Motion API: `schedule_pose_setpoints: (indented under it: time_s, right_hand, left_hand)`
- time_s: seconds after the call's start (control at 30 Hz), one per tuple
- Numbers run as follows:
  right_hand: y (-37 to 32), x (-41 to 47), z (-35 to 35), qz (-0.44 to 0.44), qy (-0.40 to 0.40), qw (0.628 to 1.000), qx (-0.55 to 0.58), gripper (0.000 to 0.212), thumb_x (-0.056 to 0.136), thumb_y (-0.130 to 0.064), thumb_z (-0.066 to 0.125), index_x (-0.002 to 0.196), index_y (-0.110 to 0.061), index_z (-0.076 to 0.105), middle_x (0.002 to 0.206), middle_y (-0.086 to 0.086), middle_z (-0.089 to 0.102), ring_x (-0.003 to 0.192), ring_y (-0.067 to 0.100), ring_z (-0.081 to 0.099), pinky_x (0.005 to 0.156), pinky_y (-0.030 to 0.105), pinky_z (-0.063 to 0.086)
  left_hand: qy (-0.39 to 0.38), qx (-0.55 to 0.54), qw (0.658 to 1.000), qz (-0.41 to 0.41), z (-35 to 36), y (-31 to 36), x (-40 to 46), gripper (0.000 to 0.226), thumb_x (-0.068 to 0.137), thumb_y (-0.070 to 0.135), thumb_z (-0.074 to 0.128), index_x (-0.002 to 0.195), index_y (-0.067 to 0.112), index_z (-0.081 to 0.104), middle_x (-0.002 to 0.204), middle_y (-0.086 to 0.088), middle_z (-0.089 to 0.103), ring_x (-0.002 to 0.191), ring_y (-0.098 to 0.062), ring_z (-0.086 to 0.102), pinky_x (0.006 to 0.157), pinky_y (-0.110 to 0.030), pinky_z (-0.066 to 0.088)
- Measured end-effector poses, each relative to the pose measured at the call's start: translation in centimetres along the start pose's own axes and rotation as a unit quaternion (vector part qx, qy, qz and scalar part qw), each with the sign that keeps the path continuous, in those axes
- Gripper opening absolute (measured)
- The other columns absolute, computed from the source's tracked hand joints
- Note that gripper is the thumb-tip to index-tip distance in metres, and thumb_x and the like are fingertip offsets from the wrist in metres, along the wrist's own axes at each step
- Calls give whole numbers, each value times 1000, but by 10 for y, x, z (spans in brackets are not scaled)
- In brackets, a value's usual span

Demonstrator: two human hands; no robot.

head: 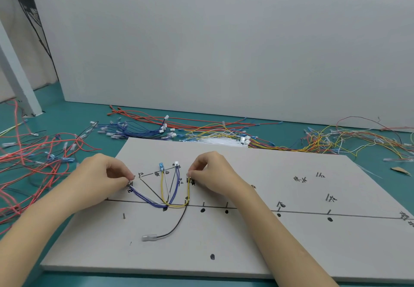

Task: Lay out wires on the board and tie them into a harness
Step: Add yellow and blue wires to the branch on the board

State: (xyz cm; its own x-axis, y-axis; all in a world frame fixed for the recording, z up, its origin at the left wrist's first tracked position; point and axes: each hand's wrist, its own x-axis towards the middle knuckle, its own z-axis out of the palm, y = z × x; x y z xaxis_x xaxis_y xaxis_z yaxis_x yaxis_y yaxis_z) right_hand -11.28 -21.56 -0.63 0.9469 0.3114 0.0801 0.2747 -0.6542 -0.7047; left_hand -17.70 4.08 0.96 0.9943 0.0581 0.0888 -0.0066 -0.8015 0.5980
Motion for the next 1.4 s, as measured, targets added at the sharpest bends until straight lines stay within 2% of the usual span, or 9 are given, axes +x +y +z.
schedule_pose_setpoints:
  time_s: [0.1,0.23,0.33,0.43,0.5,0.8,1.4]
  right_hand:
    - [1,-1,0,-7,4,1000,-5,7,84,-24,67,78,-23,71,82,-8,66,76,6,59,62,21,47]
    - [1,-2,-2,-24,13,1000,10,12,87,-22,60,82,-20,70,84,-6,67,74,6,57,62,21,44]
    - [2,-2,-3,-29,28,999,27,14,91,-24,57,81,-21,67,83,-8,65,74,4,55,64,22,43]
    - [4,-2,-4,-24,23,999,33,15,92,-25,57,81,-22,66,82,-10,65,74,3,56,64,21,42]
    - [4,-2,-4,-21,10,999,26,15,92,-25,57,81,-22,67,77,-14,63,73,-1,55,61,18,39]
    - [3,-3,-3,-24,1,1000,13,10,86,-17,62,80,-21,69,83,-10,61,80,6,57,63,16,41]
    - [7,-2,-1,-21,1,1000,7,10,86,-19,62,80,-23,69,84,-10,61,78,4,56,61,16,40]
  left_hand:
    - [42,21,998,42,8,5,-2,30,78,10,70,64,36,72,61,13,65,65,4,57,57,-21,39]
    - [90,-17,992,87,20,14,5,28,81,9,68,71,35,72,68,12,64,67,-3,55,58,-21,39]
    - [65,-22,992,103,29,18,15,21,85,18,66,75,36,70,79,14,64,70,-2,56,61,-19,39]
    - [7,38,991,127,42,19,19,19,86,26,66,73,40,64,81,18,62,78,-6,52,68,-25,39]
    - [19,61,988,141,48,16,20,19,85,26,68,74,41,62,79,19,60,82,-8,48,72,-27,37]
    - [39,58,987,146,50,11,19,21,85,24,68,75,40,61,78,18,59,84,-13,47,77,-31,40]
    - [47,46,987,144,51,12,16,21,87,23,67,77,41,62,77,19,58,84,-14,46,76,-31,41]
